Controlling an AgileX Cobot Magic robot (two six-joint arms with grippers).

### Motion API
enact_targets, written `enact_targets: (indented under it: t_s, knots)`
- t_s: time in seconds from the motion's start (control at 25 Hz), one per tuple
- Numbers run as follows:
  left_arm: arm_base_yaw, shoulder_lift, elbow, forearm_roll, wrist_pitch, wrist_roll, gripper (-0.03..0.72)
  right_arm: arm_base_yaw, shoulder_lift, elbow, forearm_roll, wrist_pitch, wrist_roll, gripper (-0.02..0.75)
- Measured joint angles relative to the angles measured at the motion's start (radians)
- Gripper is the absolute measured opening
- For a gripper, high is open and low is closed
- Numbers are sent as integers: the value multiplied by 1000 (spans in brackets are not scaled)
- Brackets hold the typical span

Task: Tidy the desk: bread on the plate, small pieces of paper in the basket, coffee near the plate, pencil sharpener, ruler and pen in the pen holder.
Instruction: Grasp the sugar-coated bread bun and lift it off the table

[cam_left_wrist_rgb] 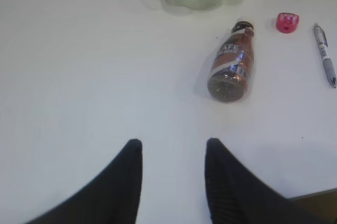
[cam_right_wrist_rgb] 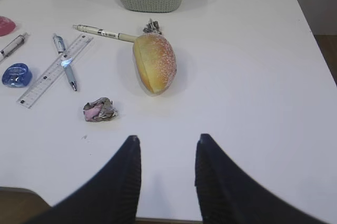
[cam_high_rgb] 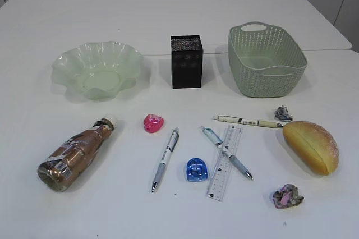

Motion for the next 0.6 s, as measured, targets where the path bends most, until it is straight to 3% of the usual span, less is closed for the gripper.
enact_targets:
  t_s: [0.6]
  knots:
    - [0, 0, 0, 0, 0, 0, 275, 0, 0, 0, 0, 0, 0, 288]
